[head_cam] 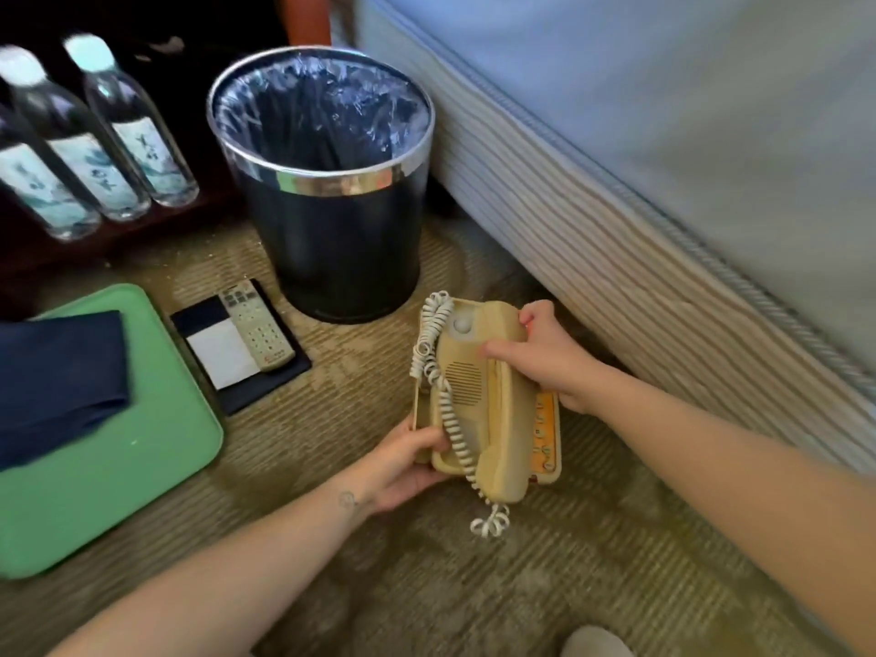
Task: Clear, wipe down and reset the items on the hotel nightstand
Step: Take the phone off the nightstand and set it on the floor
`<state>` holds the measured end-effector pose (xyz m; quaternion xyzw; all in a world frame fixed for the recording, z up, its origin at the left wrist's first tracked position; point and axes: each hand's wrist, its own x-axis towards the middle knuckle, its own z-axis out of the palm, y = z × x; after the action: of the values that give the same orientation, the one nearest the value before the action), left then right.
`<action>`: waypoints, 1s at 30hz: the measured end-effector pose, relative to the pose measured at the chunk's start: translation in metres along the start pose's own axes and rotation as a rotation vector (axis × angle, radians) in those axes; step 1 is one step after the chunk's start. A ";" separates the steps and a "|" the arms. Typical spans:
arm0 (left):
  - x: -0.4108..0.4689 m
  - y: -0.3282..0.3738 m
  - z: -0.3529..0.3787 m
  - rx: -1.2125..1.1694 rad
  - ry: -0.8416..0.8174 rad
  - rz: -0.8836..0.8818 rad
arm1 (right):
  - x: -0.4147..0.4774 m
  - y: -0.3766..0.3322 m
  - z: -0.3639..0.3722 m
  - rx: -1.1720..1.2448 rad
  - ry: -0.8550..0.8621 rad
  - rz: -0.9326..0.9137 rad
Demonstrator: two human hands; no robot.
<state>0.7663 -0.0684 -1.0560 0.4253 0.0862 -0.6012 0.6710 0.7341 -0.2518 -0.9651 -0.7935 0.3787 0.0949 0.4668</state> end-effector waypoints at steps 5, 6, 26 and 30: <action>0.015 -0.002 -0.024 0.161 0.088 -0.015 | 0.027 0.015 0.027 0.188 -0.005 0.109; 0.014 0.001 -0.026 0.332 0.094 0.009 | 0.030 0.018 0.031 0.203 0.004 0.121; 0.002 0.033 -0.066 2.178 -0.027 0.969 | 0.047 0.026 0.026 0.562 0.095 0.076; -0.010 0.052 -0.088 2.059 0.072 0.880 | 0.043 0.026 0.036 0.416 0.111 0.049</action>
<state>0.8442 -0.0059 -1.0801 0.7883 -0.5906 -0.0837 0.1506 0.7535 -0.2521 -1.0238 -0.6745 0.4346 -0.0181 0.5966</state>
